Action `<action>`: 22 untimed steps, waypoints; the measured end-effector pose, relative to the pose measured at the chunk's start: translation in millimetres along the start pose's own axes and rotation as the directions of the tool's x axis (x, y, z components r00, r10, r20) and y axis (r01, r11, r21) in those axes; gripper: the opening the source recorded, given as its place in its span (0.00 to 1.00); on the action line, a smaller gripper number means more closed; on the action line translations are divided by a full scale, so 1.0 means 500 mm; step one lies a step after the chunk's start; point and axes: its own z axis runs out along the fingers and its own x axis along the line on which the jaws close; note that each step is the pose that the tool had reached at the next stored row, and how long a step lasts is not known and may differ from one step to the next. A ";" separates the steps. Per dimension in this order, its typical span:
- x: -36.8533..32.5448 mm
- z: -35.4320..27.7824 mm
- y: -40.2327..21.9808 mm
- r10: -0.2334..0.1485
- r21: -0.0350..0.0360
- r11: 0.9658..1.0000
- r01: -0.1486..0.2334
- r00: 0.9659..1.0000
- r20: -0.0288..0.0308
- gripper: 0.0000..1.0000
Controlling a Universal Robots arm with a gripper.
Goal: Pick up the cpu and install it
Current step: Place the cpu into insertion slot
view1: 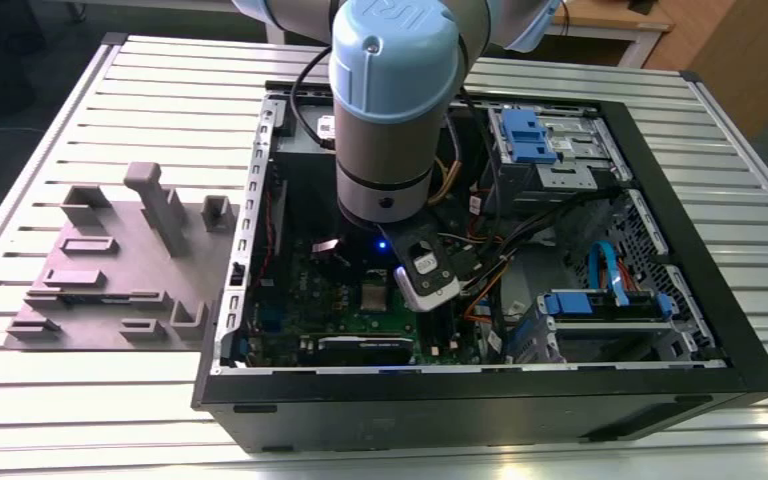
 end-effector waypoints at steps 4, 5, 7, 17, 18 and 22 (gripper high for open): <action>0.000 0.000 0.000 0.000 0.000 1.000 0.000 1.000 0.000 0.38; 0.000 -0.001 0.000 0.000 0.000 1.000 0.000 1.000 0.000 0.38; 0.000 -0.003 0.000 0.000 -0.001 1.000 0.000 1.000 0.001 0.38; 0.000 -0.010 0.000 0.000 0.000 1.000 0.000 1.000 0.000 0.38; 0.000 -0.012 0.000 0.000 0.000 1.000 0.000 1.000 0.000 0.38; 0.000 -0.012 0.000 0.000 0.000 1.000 0.000 1.000 0.000 0.38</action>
